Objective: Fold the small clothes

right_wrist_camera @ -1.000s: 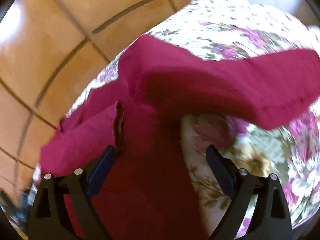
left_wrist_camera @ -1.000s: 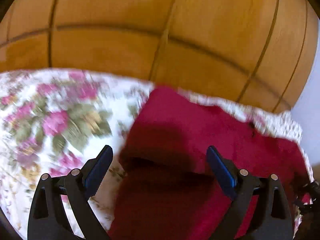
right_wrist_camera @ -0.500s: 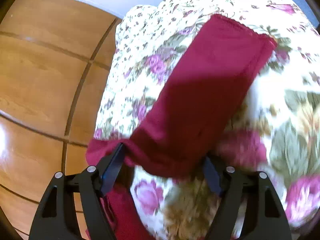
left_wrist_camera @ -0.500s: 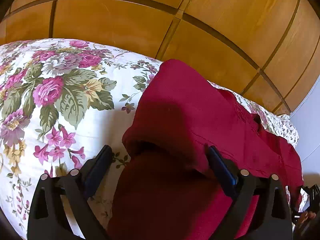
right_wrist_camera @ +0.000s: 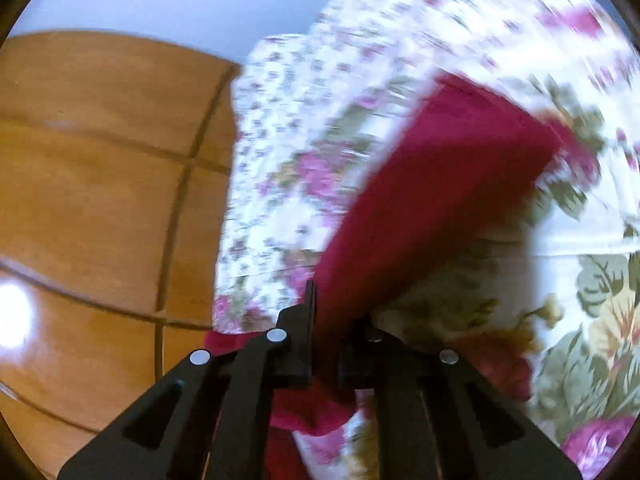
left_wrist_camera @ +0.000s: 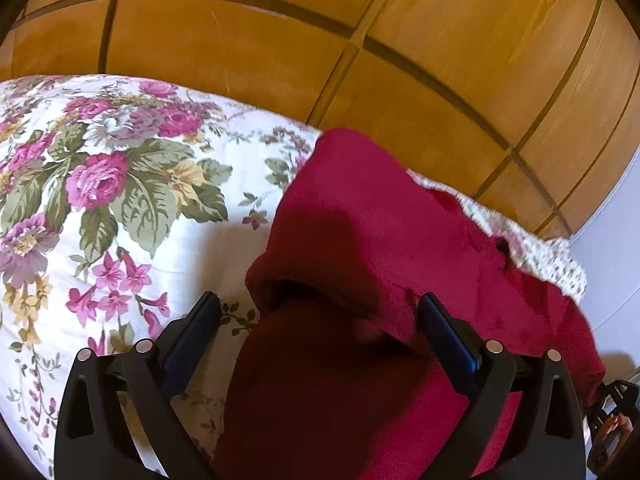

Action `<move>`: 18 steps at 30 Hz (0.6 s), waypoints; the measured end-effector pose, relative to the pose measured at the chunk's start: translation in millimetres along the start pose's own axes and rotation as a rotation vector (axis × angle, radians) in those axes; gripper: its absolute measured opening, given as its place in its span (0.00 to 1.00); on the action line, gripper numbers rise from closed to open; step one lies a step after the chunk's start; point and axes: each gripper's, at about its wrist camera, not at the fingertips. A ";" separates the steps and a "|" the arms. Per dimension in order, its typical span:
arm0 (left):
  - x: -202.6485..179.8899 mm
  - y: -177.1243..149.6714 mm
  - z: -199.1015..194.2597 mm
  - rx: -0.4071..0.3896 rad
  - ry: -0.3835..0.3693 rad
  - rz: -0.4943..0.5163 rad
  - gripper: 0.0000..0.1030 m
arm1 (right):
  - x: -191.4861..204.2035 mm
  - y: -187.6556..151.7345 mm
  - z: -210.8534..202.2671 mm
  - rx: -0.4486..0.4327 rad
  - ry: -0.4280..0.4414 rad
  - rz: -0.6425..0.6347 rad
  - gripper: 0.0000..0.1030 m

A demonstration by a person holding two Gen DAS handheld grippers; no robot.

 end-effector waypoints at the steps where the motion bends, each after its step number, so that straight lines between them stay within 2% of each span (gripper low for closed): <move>1: 0.8 -1.3 -4.2 -0.020 -0.010 -0.004 0.95 | 13.9 -4.3 -3.3 -0.014 -0.005 -0.056 0.07; 6: -4.2 -10.3 -25.5 -0.128 -0.042 0.026 0.95 | 64.4 -29.1 -6.3 -0.042 -0.020 -0.280 0.06; 14: -10.7 -12.9 -27.3 -0.139 -0.056 0.063 0.95 | 122.5 -90.5 16.6 -0.022 -0.087 -0.617 0.06; 18: -8.8 -11.7 -26.8 -0.137 -0.062 0.055 0.95 | 159.1 -160.3 44.2 0.003 -0.178 -0.967 0.06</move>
Point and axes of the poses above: each gripper's, at about its wrist camera, not at the fingertips, and z roughly the way its jaws point, x to its left, y to its top, and after that the axes turned 13 degrees about x, right-handed
